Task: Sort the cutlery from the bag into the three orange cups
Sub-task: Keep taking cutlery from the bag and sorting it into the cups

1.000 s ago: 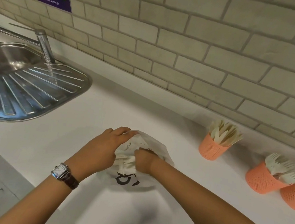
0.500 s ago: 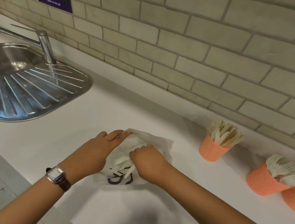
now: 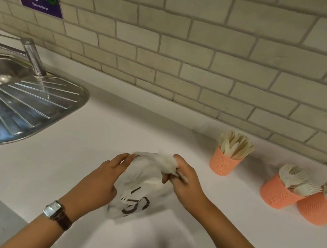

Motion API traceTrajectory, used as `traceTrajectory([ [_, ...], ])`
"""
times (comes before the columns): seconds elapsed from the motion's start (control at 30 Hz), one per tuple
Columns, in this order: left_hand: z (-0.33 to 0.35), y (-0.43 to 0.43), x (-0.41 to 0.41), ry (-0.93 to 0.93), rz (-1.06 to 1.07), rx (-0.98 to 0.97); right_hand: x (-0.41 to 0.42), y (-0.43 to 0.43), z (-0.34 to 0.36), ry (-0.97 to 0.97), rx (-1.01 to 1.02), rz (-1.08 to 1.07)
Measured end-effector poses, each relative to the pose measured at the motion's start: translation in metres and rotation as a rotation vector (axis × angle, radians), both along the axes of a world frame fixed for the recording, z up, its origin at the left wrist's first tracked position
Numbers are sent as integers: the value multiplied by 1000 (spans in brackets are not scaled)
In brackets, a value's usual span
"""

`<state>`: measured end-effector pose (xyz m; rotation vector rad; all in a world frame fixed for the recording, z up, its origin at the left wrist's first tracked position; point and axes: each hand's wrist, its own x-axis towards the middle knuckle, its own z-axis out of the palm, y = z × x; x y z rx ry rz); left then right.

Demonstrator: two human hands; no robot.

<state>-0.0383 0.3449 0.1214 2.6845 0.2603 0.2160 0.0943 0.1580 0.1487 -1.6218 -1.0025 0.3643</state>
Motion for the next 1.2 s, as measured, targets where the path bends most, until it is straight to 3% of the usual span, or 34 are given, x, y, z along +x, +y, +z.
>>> traceTrajectory([
  [0.07,-4,-16,7,24,36,16,-6,-6,12,280,144,-29],
  [0.2,-18,-46,16,83,-71,-4,-8,-32,20,615,312,-103],
  [0.3,-22,-61,18,77,-180,-136,-7,-55,13,792,400,-160],
  [0.43,-5,-71,29,-32,-158,-323,-7,-82,4,916,440,-206],
  [0.6,33,-108,67,-192,-115,-660,-17,-112,1,806,410,-309],
  [0.77,57,-165,104,-75,-200,-924,-32,-135,5,640,301,-494],
  [1.03,61,-242,134,28,-327,-1046,-42,-184,-2,235,-18,-862],
  [1.2,60,-279,151,153,-433,-1171,-38,-225,-4,273,69,-881],
])
